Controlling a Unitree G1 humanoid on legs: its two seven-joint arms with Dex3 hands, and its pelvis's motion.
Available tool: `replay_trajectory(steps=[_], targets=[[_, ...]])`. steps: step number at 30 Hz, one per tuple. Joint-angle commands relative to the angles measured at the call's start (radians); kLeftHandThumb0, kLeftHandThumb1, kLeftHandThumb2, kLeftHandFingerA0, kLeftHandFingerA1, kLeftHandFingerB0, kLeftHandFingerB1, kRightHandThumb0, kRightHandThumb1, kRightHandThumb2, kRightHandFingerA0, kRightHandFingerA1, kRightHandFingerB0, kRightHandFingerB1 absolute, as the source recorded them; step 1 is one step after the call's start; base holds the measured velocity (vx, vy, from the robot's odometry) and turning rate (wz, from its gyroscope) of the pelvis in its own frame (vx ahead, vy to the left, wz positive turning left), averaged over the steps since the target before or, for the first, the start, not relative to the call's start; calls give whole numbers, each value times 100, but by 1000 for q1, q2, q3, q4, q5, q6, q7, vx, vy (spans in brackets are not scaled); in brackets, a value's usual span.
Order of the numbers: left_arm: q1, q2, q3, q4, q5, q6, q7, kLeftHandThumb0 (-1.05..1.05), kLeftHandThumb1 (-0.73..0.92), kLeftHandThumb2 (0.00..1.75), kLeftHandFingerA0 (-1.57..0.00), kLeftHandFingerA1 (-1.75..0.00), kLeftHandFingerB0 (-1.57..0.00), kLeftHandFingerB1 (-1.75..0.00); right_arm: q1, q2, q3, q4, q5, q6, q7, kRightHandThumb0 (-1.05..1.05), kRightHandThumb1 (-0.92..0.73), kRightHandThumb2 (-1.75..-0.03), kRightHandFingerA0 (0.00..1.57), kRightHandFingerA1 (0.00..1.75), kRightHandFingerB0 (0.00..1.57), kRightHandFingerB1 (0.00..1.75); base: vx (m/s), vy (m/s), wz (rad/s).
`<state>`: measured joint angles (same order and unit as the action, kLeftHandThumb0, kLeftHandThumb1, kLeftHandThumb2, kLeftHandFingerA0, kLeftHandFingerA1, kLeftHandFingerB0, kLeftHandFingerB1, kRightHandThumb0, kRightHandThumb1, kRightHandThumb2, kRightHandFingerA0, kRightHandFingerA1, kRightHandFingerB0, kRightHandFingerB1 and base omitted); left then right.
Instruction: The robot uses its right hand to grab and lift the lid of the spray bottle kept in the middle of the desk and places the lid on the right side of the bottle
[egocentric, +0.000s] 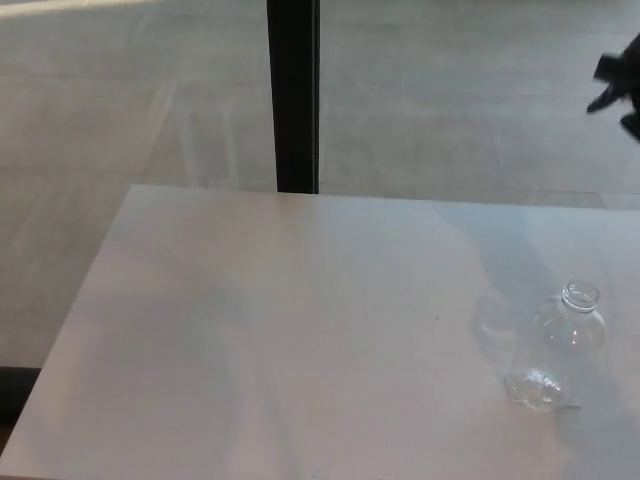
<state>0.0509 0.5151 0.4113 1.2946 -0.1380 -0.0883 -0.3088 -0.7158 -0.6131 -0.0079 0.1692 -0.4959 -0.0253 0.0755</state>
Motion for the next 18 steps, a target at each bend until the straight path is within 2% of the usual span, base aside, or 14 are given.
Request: replay_trajectory(steps=[1,2,5,7,10,11,12,13,14,15,18], targets=[[8,25,5,2,-9,-14,-1,-83,68,109,-51,-61,-33,-53,-107,-12,-104,27,158,83,85,-16,-52,-110,91,159,83,130,0,0,0],[8,26,5,1,-9,-14,-2,-84,88,67,-54,-50,-38,-40,-124,-22,-120,38,165,92,91,-18,-50,-108,94,155,86,127,0,0,0],[9,28,-5,-2,2,-21,2,-84,89,66,-56,-50,-39,-40,-154,-35,-175,68,193,106,87,-15,-54,-105,90,159,83,130,0,0,0],[7,27,-2,1,-1,-20,3,-84,87,66,-55,-50,-38,-40,-140,-46,-234,118,232,56,66,-16,-47,-115,92,156,89,132,0,0,0],[7,28,0,-2,-4,-16,7,-84,88,66,-56,-51,-39,-40,-127,-50,-246,137,233,40,68,-16,-44,-118,94,156,90,130,0,0,0],[7,28,-1,0,-3,-17,4,-83,88,66,-55,-49,-38,-39,-69,-55,-254,125,221,45,66,-15,-46,-114,93,155,90,122,0,0,0],[7,28,-1,0,-3,-17,4,-83,88,66,-55,-49,-38,-39,-69,-55,-254,125,222,44,67,-15,-46,-114,93,155,90,122,0,0,0],[6,26,2,1,-6,-16,3,-83,88,66,-56,-50,-38,-40,-37,-53,-258,122,224,32,63,-19,-44,-112,96,148,94,119,0,0,0],[7,25,1,-2,-5,-15,4,-84,88,66,-55,-49,-38,-39,40,-53,-242,87,175,69,46,-19,-51,-103,93,158,92,113,0,0,0],[9,24,-4,-2,0,-19,3,-84,88,66,-55,-49,-38,-39,119,-52,-223,59,137,106,45,-24,-61,-88,92,160,90,108,0,0,0],[10,24,-1,-1,-3,-22,1,-83,88,66,-55,-49,-38,-39,167,-50,-215,39,134,123,47,-24,-64,-84,93,159,89,104,0,0,0]])
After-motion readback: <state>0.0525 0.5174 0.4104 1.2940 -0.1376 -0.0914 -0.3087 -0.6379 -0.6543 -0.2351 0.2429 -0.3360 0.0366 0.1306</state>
